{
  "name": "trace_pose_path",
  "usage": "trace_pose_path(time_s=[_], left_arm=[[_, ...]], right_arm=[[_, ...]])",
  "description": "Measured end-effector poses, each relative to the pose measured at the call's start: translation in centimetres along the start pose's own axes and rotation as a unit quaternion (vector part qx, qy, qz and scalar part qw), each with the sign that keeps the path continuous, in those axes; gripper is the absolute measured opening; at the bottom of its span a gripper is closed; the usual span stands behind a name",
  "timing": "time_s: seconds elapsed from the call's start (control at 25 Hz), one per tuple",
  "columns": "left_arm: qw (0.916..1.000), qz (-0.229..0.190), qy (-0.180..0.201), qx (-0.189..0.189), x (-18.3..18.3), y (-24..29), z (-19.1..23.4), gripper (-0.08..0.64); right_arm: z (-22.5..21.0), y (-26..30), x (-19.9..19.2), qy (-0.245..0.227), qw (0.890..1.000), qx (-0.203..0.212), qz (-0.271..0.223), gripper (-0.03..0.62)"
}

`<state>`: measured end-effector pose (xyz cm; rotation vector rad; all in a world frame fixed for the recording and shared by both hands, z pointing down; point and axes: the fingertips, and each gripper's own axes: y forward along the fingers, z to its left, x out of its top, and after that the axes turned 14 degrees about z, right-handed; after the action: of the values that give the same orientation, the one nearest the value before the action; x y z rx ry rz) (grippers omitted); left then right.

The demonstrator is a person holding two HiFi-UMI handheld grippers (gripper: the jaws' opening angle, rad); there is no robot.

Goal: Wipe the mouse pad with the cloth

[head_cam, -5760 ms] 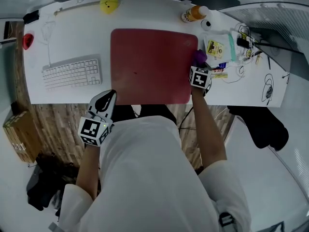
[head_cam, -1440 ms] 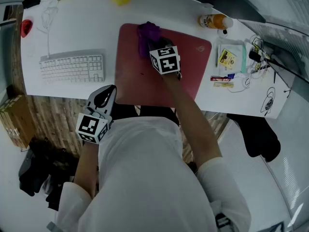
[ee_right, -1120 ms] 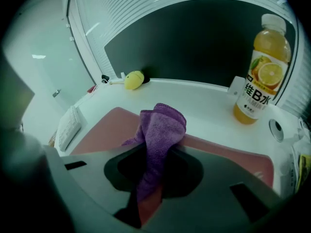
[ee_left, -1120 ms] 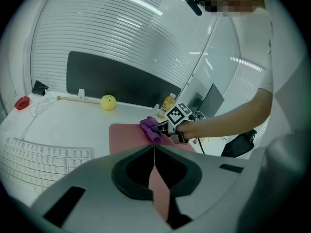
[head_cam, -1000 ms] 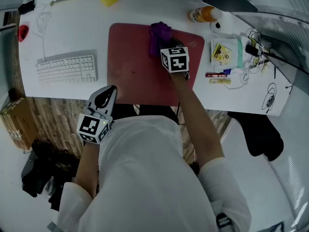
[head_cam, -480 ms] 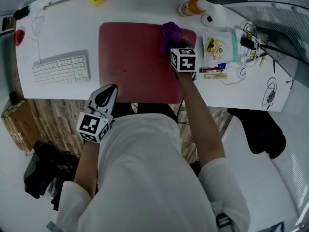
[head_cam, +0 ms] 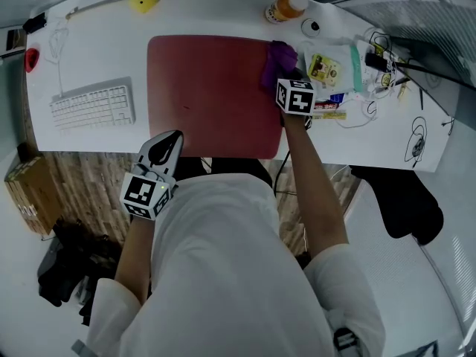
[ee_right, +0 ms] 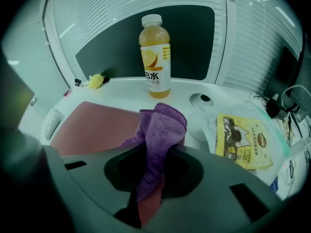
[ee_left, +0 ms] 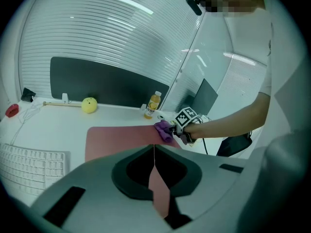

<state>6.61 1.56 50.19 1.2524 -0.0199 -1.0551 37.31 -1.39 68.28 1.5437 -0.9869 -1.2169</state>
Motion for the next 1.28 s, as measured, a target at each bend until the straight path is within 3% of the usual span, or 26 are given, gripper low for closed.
trace_pose_path(time_s=[0.24,0.6,0.92,1.28], left_arm=[[0.9999,-0.008,0.008,0.006,0.3,-0.2,-1.4,0.021],[0.9986,-0.036,0.011,0.037,1.1,-2.9,-2.4,0.021],[0.9966,-0.063,0.010,0.051,0.6,-5.6,-2.5,0.021],[0.9948,-0.094,0.012,0.037,-1.5,-10.3,-0.4,0.021]], right_arm=[[-1.8,-1.1,-1.4,0.009,1.000,-0.009,-0.002,0.084],[-0.9,-5.4,-2.8,-0.002,0.999,0.012,-0.046,0.084],[1.0,-8.9,-3.7,-0.016,0.996,0.021,-0.085,0.084],[5.9,-13.3,-5.4,-0.023,0.993,0.007,-0.118,0.084]])
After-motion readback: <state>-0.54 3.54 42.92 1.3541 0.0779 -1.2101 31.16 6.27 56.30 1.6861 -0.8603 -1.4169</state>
